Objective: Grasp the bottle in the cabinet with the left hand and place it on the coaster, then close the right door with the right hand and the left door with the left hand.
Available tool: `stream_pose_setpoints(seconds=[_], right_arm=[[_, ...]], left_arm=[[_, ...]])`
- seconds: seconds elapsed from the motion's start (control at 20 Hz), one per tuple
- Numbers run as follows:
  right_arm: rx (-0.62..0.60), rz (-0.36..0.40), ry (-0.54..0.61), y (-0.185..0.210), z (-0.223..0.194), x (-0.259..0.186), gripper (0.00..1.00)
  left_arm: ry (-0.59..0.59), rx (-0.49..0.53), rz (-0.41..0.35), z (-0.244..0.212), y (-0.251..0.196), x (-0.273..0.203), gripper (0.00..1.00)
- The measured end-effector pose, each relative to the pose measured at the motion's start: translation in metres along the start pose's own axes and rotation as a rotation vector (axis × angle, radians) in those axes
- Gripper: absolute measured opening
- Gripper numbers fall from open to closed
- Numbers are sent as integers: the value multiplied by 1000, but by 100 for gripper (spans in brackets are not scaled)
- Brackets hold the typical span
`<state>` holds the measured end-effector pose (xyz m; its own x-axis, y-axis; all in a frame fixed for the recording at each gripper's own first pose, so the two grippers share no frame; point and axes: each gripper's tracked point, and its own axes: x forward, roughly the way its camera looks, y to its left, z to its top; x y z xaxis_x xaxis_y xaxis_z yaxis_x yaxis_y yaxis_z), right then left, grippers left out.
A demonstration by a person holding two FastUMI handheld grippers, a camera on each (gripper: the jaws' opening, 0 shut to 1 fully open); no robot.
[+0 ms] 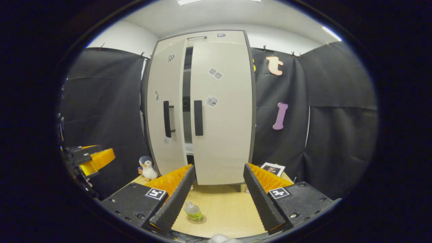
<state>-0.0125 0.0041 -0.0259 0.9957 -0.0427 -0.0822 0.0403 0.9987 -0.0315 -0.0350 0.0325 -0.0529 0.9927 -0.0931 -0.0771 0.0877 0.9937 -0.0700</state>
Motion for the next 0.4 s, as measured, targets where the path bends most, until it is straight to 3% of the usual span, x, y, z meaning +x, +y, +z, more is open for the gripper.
stream_pose_setpoints(seconds=[0.4], right_arm=[[-3, 3, -9, 5, 1, -4, 94]], left_arm=[[-2, 11, 14, 2, 4, -2, 96]])
